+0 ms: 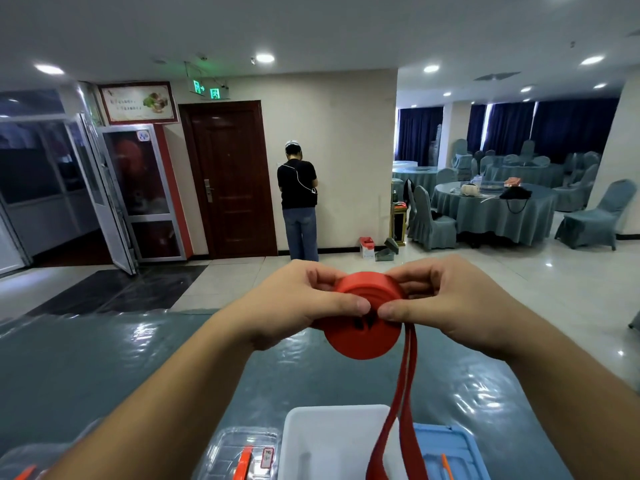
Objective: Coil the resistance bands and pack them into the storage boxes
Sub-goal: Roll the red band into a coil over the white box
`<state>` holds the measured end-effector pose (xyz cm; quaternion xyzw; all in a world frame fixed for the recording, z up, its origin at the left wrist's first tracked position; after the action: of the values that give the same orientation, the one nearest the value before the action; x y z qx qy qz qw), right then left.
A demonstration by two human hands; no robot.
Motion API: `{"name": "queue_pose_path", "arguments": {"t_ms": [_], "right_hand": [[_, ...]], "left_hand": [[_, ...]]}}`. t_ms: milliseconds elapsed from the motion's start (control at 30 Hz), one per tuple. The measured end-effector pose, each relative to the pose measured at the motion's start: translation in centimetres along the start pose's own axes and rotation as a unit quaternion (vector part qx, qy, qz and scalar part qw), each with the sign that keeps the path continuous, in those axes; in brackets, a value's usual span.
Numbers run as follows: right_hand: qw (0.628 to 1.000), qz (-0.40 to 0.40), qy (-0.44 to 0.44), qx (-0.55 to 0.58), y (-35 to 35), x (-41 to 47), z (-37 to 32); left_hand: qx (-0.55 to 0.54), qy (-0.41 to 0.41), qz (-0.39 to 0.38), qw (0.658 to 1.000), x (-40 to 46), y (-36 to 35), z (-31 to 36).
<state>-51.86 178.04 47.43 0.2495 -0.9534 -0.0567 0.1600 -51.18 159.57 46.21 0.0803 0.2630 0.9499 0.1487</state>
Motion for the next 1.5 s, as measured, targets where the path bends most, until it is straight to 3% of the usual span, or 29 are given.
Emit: {"name": "queue_pose_path", "arguments": {"t_ms": [200, 433, 667, 833, 1000, 1100, 1300, 1500], "right_hand": [[0.998, 0.017, 0.017, 0.061, 0.1, 0.0, 0.2], [0.999, -0.029, -0.043, 0.011, 0.3, 0.3, 0.2], [0.997, 0.03, -0.017, 0.07, 0.9, 0.3, 1.2], [0.999, 0.002, -0.008, 0.047, 0.9, 0.3, 0.6], [0.992, 0.047, 0.01, 0.115, 1.2, 0.5, 1.3], [0.992, 0.046, 0.011, 0.113, 1.3, 0.4, 1.3], [0.995, 0.028, 0.004, 0.092, 1.1, 0.6, 0.7], [0.987, 0.06, 0.019, 0.146, 1.2, 0.1, 1.7]], "left_hand": [[-0.1, 0.006, 0.033, 0.994, 0.0, -0.4, -0.4], [-0.006, 0.018, 0.016, 1.0, 0.2, 0.3, 0.0], [-0.056, 0.009, 0.075, 0.996, 0.2, 0.1, -0.6], [-0.019, 0.001, 0.017, 1.0, 0.2, -0.5, -0.2], [-0.106, -0.016, 0.071, 0.992, 0.3, -0.1, 0.0], [-0.145, -0.005, 0.063, 0.987, 0.4, -0.9, -0.8], [-0.072, -0.009, 0.042, 0.997, 0.4, -1.2, -0.3], [-0.161, 0.0, 0.08, 0.984, 0.6, -1.4, -0.9]]}}
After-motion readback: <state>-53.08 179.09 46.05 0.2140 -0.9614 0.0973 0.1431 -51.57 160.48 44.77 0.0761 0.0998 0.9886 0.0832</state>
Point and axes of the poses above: each hand's wrist, its own x-axis towards the middle knuckle, its own y-axis out of the back of the hand, z = x × y, the point moved 6 cm from there along x, towards the middle knuckle, and after that the axes turned 15 degrees about x, right-handed, at the moved point
